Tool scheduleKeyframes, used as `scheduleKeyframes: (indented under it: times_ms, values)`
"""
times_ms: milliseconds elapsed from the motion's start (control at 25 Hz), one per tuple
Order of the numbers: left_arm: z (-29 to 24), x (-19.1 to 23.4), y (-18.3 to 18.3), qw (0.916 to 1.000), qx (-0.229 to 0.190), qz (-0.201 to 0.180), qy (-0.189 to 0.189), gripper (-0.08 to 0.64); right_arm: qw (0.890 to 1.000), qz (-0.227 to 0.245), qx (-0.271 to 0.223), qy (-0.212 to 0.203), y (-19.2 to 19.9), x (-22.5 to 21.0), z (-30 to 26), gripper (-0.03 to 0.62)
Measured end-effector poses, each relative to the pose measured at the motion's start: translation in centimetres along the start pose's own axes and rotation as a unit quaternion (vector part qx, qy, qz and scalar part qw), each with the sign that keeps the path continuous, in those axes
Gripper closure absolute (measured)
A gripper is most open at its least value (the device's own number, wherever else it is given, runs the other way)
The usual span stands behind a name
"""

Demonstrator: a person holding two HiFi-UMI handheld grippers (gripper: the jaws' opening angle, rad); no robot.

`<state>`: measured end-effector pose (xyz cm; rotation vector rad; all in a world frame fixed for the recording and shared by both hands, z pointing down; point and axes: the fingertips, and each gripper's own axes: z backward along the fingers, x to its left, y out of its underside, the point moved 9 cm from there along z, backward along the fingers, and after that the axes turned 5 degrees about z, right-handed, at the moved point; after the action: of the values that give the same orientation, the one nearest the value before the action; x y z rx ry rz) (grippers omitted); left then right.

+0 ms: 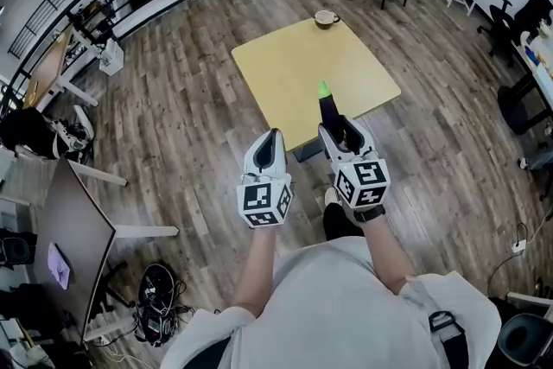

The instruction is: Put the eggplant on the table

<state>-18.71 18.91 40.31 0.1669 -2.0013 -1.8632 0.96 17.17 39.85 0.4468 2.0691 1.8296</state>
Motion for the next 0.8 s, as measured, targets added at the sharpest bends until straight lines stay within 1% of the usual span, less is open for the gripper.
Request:
scheduleKeyframes:
  times_ms: [240, 320, 440, 640, 800]
  values:
    - [-10.3, -0.7, -2.6, 0.9997, -0.008, -0.009, -0.020, 0.551, 0.999, -0.001, -0.022, -0.032, -3.8, -7.0, -7.3, 0.377]
    - [-13.2, -0.9, -3.0, 0.9997, -0.008, -0.014, -0.021, 0.551, 0.999, -0.004, -0.024, -0.038, -4.2, -9.2, -9.4, 0.377]
    - [-16.7, -0.8, -2.6, 0.9996, -0.004, -0.017, -0.024, 0.551, 0.999, -0.008, -0.019, -0.049, -3.8, -11.7, -12.1, 0.377]
    - [-21.5, -0.7, -1.5, 0.9989, 0.005, -0.003, -0.047, 0.551, 0.998, -0.004, -0.003, -0.056, -3.0, -15.8, -15.5, 0.377]
    - [-23.9, -0.4, -0.2, 0.9976, 0.028, 0.004, -0.063, 0.551, 0.998, -0.018, 0.016, -0.063, -1.9, -17.6, -17.2, 0.377]
